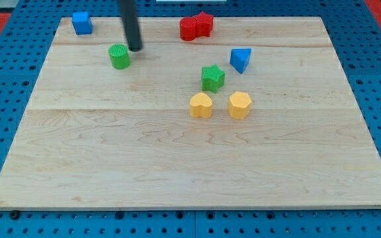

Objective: Move the blue triangle closer to the blue cube

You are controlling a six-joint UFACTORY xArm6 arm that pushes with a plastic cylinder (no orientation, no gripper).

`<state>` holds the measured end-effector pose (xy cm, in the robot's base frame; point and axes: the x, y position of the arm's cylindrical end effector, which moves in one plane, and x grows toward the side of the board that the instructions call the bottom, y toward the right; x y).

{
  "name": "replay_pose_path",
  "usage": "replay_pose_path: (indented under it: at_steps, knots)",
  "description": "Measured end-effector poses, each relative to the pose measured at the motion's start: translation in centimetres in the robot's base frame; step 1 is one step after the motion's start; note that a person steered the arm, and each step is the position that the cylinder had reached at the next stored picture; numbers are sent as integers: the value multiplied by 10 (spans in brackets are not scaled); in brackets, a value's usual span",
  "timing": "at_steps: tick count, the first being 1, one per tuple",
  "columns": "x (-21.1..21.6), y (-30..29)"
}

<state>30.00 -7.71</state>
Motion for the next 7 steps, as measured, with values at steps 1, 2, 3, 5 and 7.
replay_pose_path:
  at_steps: [1,2,3,5,7]
  knots:
    - [9,75]
    - [-10,123]
    - [-16,193]
    - [52,218]
    - [22,200]
